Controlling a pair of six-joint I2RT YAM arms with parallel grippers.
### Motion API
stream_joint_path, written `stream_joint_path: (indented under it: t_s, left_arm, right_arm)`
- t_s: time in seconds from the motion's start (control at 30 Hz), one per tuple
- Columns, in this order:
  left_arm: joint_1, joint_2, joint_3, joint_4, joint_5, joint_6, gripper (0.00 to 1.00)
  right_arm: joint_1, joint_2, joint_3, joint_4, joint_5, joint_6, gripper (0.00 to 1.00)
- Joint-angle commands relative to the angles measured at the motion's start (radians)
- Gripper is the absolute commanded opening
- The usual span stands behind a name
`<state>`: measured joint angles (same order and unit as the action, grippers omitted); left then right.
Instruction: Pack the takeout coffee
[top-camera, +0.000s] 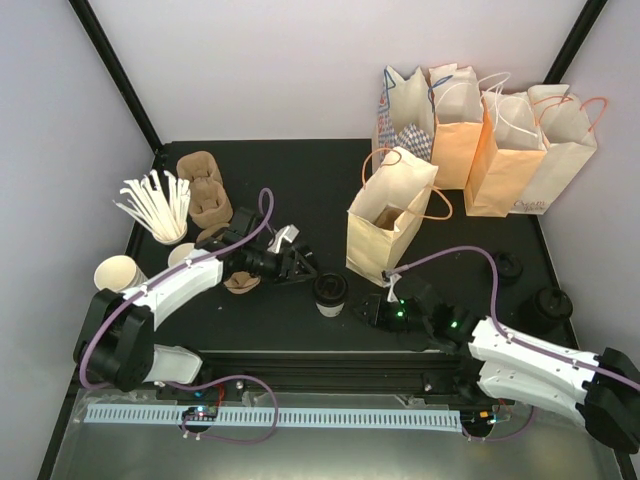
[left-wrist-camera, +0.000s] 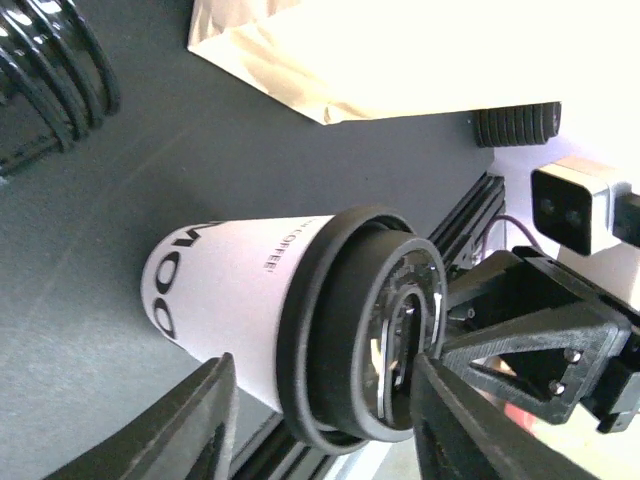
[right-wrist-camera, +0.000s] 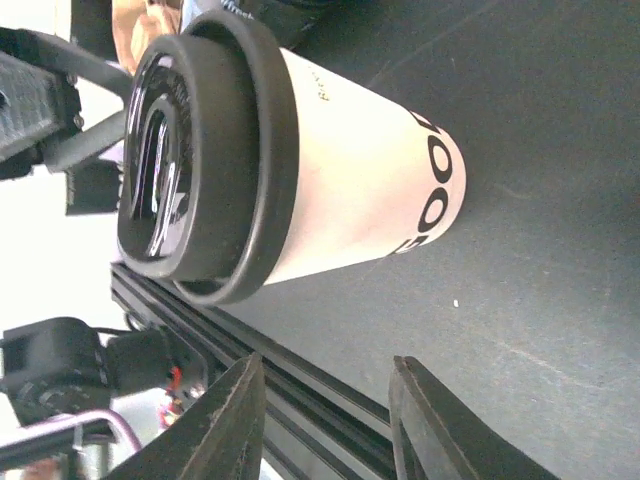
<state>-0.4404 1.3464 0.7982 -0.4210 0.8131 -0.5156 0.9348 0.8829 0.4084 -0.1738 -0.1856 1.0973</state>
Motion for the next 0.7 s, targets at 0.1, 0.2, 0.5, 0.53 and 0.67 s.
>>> stream_joint_path:
  t_s: [0.1,0.2,0.5,0.53,0.67]
  left_arm:
    - [0.036,0.004,-0.041,0.032,0.054,-0.039,0.37]
    - [0.041,0.005,-0.071,0.065,0.061,-0.05,0.34]
    - [0.046,0.036,-0.097,0.121,0.103,-0.06,0.34]
    - [0.046,0.038,-0.099,0.128,0.107,-0.061,0.34]
    - [0.046,0.048,-0.109,0.165,0.136,-0.072,0.34]
  right_arm:
    - [-0.053,0.023,-0.08,0.339,-0.057,0.147,0.33]
    - [-0.076,0.019,-0.105,0.399,-0.066,0.158,0.32]
    - [-0.16,0.069,-0.092,0.403,-0.118,0.122,0.25]
    - [-0.164,0.085,-0.083,0.402,-0.128,0.113,0.24]
    - [-0.17,0.134,-0.051,0.393,-0.16,0.086,0.22]
